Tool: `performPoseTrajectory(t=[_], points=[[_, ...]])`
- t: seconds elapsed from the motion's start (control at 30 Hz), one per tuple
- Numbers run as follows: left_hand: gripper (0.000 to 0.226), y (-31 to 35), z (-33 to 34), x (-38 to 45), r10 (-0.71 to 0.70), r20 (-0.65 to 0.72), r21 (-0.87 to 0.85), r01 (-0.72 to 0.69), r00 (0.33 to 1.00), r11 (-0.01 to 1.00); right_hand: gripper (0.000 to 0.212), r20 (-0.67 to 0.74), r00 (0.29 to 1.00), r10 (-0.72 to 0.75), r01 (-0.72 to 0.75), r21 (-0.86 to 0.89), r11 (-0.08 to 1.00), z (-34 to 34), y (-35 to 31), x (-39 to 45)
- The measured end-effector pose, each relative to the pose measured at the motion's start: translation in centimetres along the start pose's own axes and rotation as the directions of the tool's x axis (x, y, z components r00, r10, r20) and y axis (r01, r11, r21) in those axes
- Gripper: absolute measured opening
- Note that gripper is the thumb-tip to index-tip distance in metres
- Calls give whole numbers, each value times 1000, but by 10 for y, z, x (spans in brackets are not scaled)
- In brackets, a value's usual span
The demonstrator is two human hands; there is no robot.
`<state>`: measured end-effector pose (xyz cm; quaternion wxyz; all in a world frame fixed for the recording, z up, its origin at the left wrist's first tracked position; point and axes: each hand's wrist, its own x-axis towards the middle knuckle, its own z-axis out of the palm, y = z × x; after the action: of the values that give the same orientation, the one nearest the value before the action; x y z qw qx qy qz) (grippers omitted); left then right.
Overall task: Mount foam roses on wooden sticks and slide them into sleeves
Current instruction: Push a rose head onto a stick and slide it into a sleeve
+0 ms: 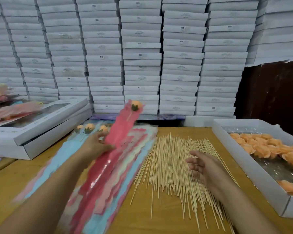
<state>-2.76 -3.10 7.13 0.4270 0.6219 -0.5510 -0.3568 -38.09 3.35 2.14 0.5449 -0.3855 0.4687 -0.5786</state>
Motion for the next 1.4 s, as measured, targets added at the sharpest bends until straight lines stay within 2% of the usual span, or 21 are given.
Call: performPoseTrajectory(t=[0.17, 0.27, 0.37, 0.5, 0.6, 0.7, 0.83, 0.9, 1.03, 1.13, 1.27, 1.4], points=[[56, -31, -47, 23, 19, -235, 199, 29, 972, 980, 21, 14, 999, -44, 44, 18, 999, 1, -1, -2], [58, -54, -62, 22, 31, -327, 368, 97, 944, 925, 21, 15, 999, -52, 51, 27, 998, 1, -1, -2], [62, -83, -63, 19, 80, -361, 610, 170, 929, 774, 21, 23, 997, -70, 70, 12, 997, 1, -1, -2], [51, -108, -56, 20, -8, -287, 785, 239, 958, 572, 21, 27, 996, -83, 83, -12, 996, 1, 0, -2], [55, -110, -56, 25, -77, -235, 818, 239, 969, 523, 20, 25, 996, -89, 89, -17, 996, 1, 0, -2], [60, -104, -56, 26, -85, -263, 830, 270, 961, 489, 20, 20, 995, -95, 95, -24, 995, 1, 0, -2], [57, -86, -36, 21, 75, -361, 801, 267, 930, 536, 20, 17, 995, -96, 97, -40, 995, 2, -1, -2], [54, -67, -15, 16, 138, -364, 789, 226, 921, 572, 20, 12, 995, -99, 100, -45, 994, 3, -1, -2], [51, -28, 40, 6, 275, -196, 744, -40, 941, 667, 21, 11, 994, -104, 105, -58, 993, 4, -2, -5], [52, -6, 92, -13, 348, 48, 642, -295, 936, 707, 21, 7, 994, -107, 107, -57, 993, 3, -2, -6], [60, 3, 158, -47, 323, 380, 557, -493, 867, 668, 21, -3, 994, -106, 106, -51, 993, 4, -3, -7], [66, -11, 192, -64, 264, 527, 572, -566, 808, 594, 21, -12, 995, -99, 98, -88, 991, 6, -5, -11]])
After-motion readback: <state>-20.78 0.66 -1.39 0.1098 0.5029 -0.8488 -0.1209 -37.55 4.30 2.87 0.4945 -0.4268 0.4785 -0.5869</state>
